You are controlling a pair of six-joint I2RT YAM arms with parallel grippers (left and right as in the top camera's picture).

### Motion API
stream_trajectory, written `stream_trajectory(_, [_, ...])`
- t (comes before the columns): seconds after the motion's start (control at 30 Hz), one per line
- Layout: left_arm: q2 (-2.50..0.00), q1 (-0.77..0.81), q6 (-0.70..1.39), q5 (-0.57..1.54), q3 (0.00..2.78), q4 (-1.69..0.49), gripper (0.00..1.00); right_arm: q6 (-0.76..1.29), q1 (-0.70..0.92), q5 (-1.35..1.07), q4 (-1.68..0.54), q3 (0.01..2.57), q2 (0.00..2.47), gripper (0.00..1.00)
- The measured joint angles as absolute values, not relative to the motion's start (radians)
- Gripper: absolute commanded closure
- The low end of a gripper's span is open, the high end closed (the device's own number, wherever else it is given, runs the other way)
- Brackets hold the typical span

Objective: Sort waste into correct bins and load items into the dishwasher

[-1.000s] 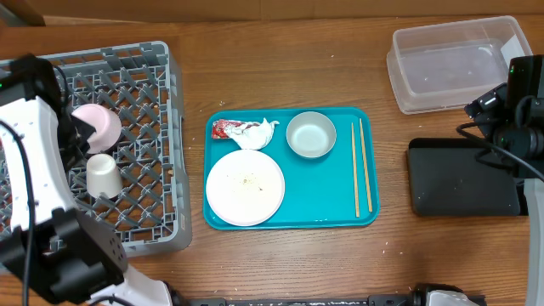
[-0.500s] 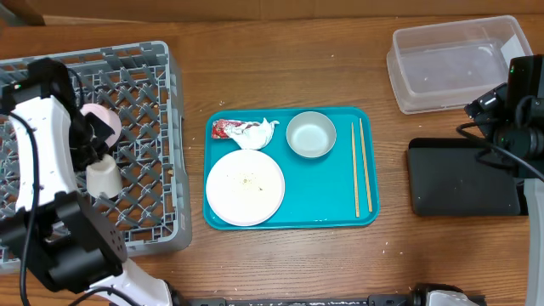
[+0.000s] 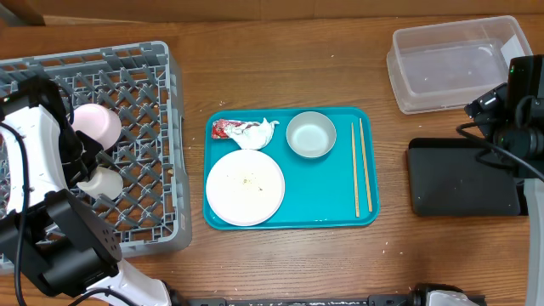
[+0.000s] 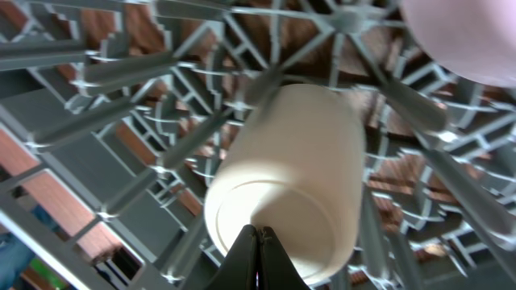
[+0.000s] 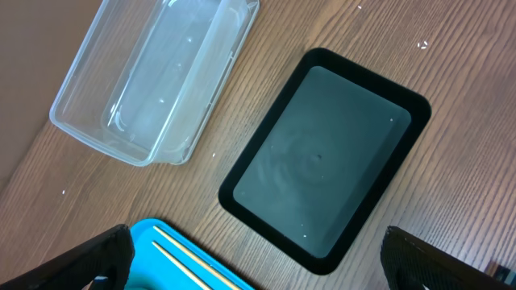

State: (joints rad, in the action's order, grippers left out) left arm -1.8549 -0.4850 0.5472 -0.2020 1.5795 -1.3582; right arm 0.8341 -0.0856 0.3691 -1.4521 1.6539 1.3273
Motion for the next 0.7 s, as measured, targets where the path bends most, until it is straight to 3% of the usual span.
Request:
stream_trajectory(0.4, [-1.770,-0.502,0.538,-0.040,1.650,-1.405,0.93,0.834,-0.086,0.369,-1.452,1.654,1.328,0.00])
stream_trajectory(0.43, [-1.738,-0.493,0.526,-0.014,1.658,-1.391,0.81,0.834,-0.086,0.369,-1.452,1.654,1.328,0.00])
stream_trajectory(0.5, [-1.662,-0.455,0.481,0.056,1.674,-1.365,0.33,0.834,-0.085,0.369,-1.452,1.654,1.328,0.01])
stream_trajectory(0.53, [-1.632,-0.432,0.466,0.089,1.679,-1.356,0.25,0.834,-0.086,0.369,-1.452,1.654,1.328,0.00])
stream_trajectory(0.6, [-1.583,-0.357,0.418,0.151,1.691,-1.344,0.13,0.834,-0.085,0.369,-1.451,1.654,1.328,0.00])
stream_trajectory(0.63, [-1.574,-0.329,0.403,0.164,1.694,-1.340,0.13,0.834,-0.086,0.369,-1.452,1.654,1.328,0.00])
stream_trajectory(0.7, [-1.572,-0.246,0.364,0.184,1.694,-1.335,0.21,0.834,-0.086,0.369,-1.452,1.654,1.328,0.00])
